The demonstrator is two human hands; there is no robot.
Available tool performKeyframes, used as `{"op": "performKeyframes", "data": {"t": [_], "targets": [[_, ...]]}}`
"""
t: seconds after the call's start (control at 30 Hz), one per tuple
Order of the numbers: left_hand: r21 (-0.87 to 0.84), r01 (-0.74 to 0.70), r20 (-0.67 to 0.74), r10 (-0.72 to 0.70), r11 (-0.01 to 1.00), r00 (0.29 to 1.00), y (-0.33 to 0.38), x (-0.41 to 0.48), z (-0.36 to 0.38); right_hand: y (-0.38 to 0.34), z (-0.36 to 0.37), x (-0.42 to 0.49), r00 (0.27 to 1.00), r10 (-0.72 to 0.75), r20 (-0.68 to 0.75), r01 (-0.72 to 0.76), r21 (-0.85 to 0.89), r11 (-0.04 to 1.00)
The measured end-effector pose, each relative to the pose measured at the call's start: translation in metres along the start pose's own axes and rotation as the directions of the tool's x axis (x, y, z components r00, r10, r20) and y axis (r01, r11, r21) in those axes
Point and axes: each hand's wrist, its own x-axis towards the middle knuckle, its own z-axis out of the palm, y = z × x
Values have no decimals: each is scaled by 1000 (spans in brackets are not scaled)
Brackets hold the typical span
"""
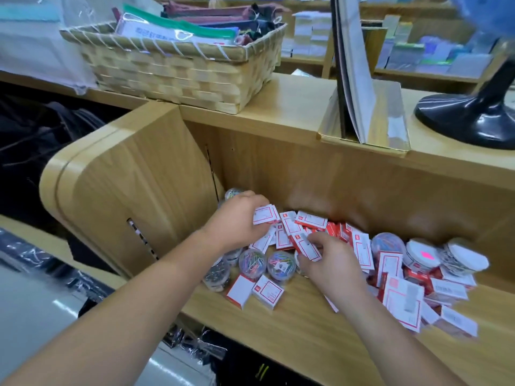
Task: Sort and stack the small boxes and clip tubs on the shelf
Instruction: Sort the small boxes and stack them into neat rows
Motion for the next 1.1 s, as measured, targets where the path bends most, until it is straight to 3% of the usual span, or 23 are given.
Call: {"op": "performKeyframes", "data": {"t": [0.07, 0.17, 0.37, 0.5, 0.67, 0.8, 0.97, 1.1], "targets": [[-76, 10, -25, -11, 997, 1000, 11, -17, -4, -4, -13, -9, 1000, 0, -27, 4, 178, 984], [-136, -8, -69, -2, 991, 998, 37, -42, -2, -7, -37, -26, 998, -14, -67, 34, 298, 954], [-320, -103, -126, 66, 942, 990, 138, -70, 31, 42, -80, -71, 972, 40, -232, 24, 265, 964], [-408, -159, -97, 130, 899, 987, 206, -84, 75, 106, -108, -118, 941, 169, -294, -71, 316, 946], [-353, -178, 194, 258, 918, 946, 280, -102, 141, 192, -126, -170, 848, 386, -363, -316, 238, 918], [-171, -204, 310, 249, 964, 917, 310, -105, 185, 235, -137, -189, 839, 383, -387, -422, -17, 906], [-81, -211, 290, 225, 974, 930, 349, -84, 216, 273, -172, -175, 825, 306, -476, -418, -150, 896], [-333, -81, 227, 163, 940, 960, 370, -71, 236, 291, -183, -163, 816, 341, -467, -445, -131, 886]]}}
